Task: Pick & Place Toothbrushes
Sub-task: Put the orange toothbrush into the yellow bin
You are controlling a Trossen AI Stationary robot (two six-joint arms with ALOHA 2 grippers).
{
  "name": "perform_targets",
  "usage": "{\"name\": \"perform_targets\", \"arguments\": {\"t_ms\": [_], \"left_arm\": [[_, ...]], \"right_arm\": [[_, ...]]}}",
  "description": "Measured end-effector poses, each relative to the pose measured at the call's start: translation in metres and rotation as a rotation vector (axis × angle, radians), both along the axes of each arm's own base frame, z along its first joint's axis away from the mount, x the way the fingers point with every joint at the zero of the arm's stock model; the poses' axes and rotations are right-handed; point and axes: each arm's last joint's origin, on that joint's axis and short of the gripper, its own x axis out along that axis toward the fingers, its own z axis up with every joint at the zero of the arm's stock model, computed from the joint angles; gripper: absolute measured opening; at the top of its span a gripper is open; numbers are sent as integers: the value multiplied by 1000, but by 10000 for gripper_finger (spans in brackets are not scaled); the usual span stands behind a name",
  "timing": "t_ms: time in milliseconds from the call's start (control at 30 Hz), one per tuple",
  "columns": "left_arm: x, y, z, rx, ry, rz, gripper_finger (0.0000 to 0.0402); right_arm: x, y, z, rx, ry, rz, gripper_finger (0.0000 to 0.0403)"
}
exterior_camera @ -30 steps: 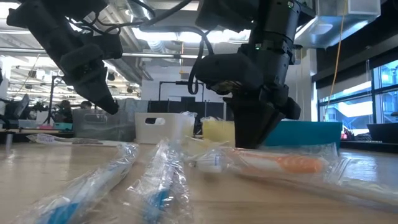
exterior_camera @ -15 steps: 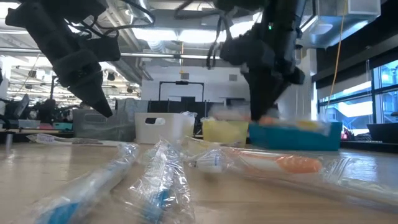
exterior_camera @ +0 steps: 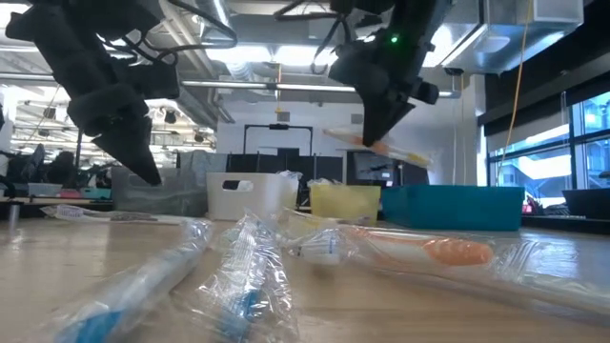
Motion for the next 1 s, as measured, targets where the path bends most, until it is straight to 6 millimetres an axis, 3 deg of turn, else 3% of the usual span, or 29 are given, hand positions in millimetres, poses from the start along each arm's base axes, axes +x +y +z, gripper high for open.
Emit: {"name": "perform_targets", "arguments": {"t_ms": [433,667,1000], "left_arm": [[-2,0,-1,-17,30,-12,86],[-2,0,-1,-17,29,-12,86],[-2,0,-1,-18,25,-12,87]], "right_arm": [[19,-76,12,-129,-149,2,14],[17,-131,20,-170,-255,-109,21],[16,-180,16,-177,-365,-202,14]]}}
